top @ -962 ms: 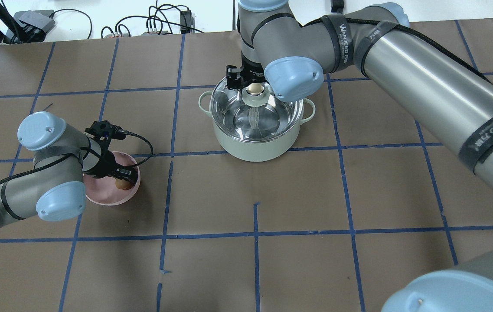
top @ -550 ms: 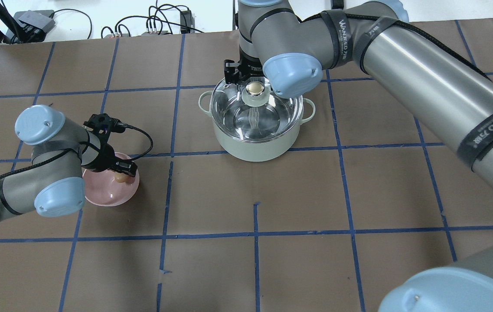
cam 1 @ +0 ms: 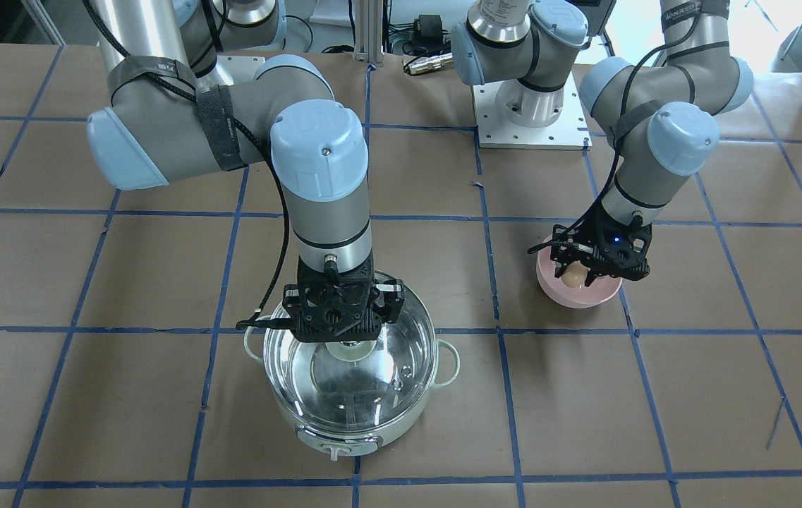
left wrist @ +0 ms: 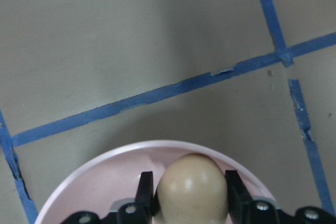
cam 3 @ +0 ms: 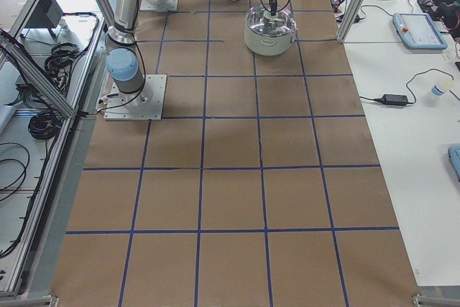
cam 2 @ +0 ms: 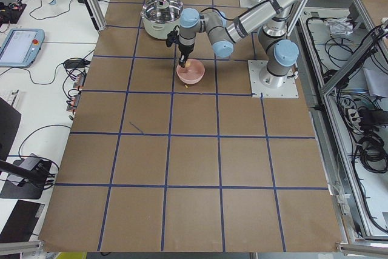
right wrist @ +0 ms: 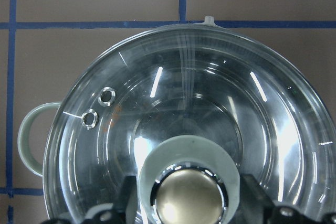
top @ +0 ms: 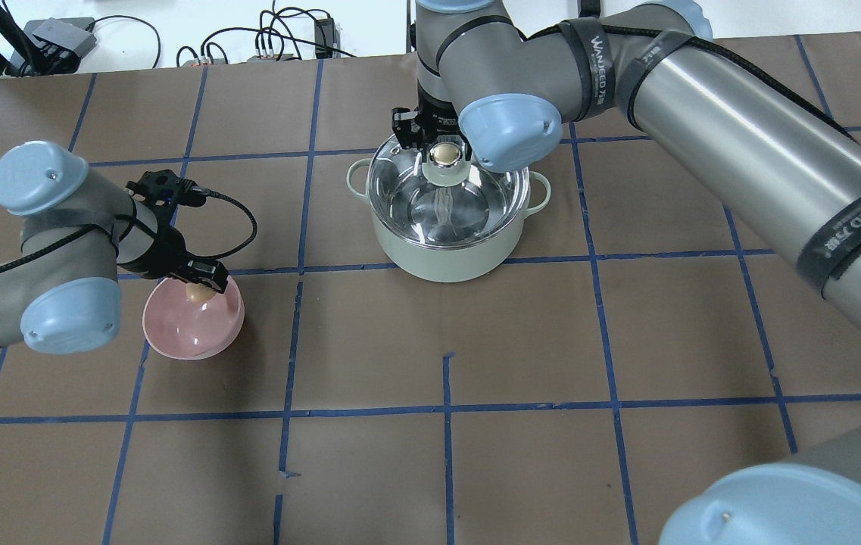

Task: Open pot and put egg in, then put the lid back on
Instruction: 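Lift the egg from the bowl with the left gripper while right grips knob, then lift the glass lid off the pot with the right gripper while left carries egg, then move the egg over the open pot with the left gripper, then release the egg into the pot and raise the left gripper, then lower the glass lid back onto the pot with the right gripper while left retreats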

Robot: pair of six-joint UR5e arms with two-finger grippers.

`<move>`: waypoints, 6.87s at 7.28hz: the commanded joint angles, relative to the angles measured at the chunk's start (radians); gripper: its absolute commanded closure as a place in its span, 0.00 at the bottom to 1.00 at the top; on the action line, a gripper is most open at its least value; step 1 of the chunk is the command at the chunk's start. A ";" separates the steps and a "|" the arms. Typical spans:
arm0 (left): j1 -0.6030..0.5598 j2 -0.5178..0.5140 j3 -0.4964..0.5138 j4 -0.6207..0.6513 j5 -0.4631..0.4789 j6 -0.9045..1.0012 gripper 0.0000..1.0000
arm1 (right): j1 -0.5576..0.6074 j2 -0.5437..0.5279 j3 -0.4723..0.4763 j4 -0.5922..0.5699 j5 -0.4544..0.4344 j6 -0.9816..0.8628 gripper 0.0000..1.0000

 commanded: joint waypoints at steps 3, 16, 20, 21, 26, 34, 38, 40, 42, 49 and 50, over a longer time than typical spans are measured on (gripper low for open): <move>-0.003 0.035 0.142 -0.211 -0.007 -0.052 0.87 | -0.003 -0.007 -0.003 0.001 -0.005 -0.020 0.47; -0.505 -0.342 0.606 -0.080 -0.005 -0.782 0.87 | -0.426 -0.422 0.091 0.440 0.066 -0.540 0.54; -0.548 -0.412 0.583 0.080 0.033 -0.827 0.87 | -0.430 -0.424 0.104 0.428 0.072 -0.540 0.54; -0.548 -0.414 0.583 0.090 0.053 -0.827 0.87 | -0.426 -0.424 0.104 0.429 0.074 -0.538 0.54; -0.548 -0.402 0.569 0.111 0.061 -0.836 0.13 | -0.426 -0.424 0.104 0.429 0.075 -0.538 0.53; -0.321 -0.020 0.595 -0.527 -0.028 -0.710 0.01 | -0.190 -0.326 0.090 0.207 0.058 -0.252 0.52; -0.260 0.057 0.702 -0.823 0.087 -0.608 0.01 | -0.031 -0.156 0.069 0.038 0.074 -0.129 0.52; -0.281 0.078 0.692 -0.823 0.101 -0.632 0.01 | -0.011 -0.117 0.069 0.023 0.086 -0.132 0.52; -0.293 0.118 0.637 -0.812 0.101 -0.617 0.00 | -0.011 -0.082 0.064 -0.003 0.087 -0.136 0.52; -0.263 0.163 0.587 -0.739 0.188 -0.555 0.00 | -0.023 -0.033 0.034 -0.008 0.086 -0.213 0.50; -0.264 0.163 0.587 -0.737 0.165 -0.555 0.00 | -0.026 -0.031 0.017 -0.008 0.086 -0.222 0.50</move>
